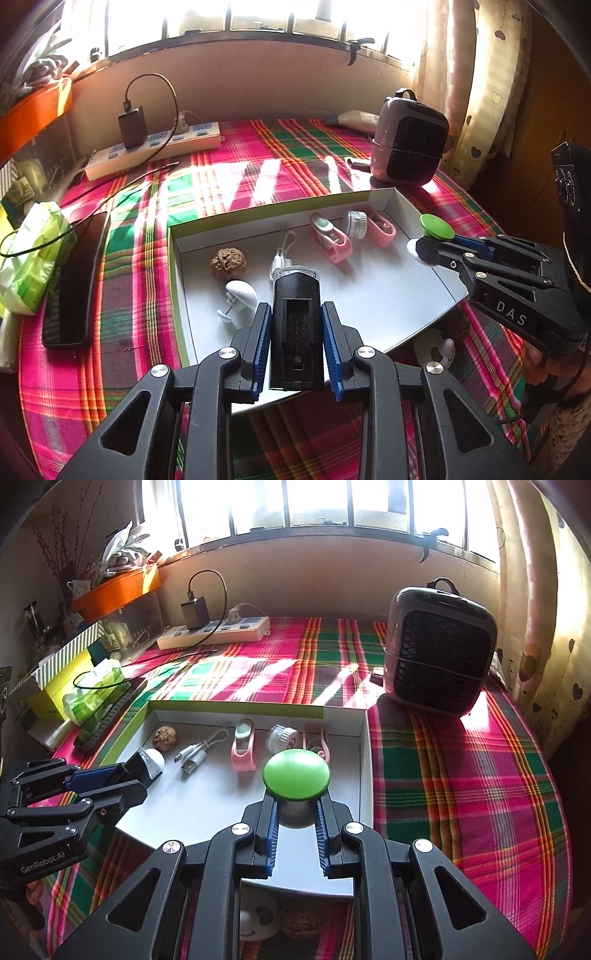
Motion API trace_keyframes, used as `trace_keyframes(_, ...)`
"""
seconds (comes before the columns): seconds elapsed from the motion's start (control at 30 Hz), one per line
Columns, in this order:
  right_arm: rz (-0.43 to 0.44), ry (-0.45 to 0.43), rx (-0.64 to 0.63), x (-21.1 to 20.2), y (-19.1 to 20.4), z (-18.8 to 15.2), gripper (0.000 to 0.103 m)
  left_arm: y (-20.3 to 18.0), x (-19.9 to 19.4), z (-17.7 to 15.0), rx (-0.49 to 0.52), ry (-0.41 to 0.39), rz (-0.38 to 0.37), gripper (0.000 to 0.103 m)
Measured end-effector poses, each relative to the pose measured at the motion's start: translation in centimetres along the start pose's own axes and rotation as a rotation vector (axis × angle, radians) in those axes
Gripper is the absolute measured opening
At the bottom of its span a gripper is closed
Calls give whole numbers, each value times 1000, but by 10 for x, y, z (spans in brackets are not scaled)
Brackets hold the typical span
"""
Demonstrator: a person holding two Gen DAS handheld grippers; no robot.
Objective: Organize objects
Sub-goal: 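Carry the black cylinder and green-capped object over the open box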
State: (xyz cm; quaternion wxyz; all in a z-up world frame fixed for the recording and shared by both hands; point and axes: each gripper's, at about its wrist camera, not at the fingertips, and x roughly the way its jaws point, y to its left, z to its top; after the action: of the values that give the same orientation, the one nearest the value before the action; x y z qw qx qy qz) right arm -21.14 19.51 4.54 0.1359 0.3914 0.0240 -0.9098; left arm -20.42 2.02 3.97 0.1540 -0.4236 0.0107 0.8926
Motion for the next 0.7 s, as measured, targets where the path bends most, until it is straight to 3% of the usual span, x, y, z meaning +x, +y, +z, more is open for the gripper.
trace_keyframes(0.7, -8, 56, -3, 28, -4, 0, 18, 10, 30, 0, -16, 71, 34, 25)
